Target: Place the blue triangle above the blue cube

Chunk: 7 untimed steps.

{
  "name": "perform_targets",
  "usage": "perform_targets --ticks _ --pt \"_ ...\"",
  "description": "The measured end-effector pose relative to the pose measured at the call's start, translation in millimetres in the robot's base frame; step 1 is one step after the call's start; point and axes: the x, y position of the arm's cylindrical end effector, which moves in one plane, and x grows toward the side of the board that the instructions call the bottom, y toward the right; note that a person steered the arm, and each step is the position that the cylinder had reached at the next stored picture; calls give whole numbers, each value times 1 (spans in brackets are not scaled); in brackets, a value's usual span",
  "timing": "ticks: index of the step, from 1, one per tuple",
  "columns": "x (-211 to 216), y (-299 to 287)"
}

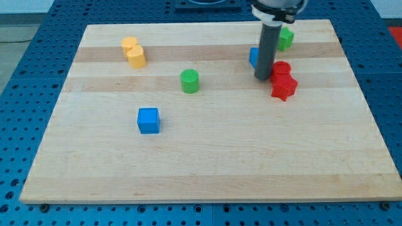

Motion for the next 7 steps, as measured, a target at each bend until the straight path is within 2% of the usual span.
perform_targets --ticks 2,5,7 --pt "-22 4" --pt "-80 -1" --pt "-81 -44"
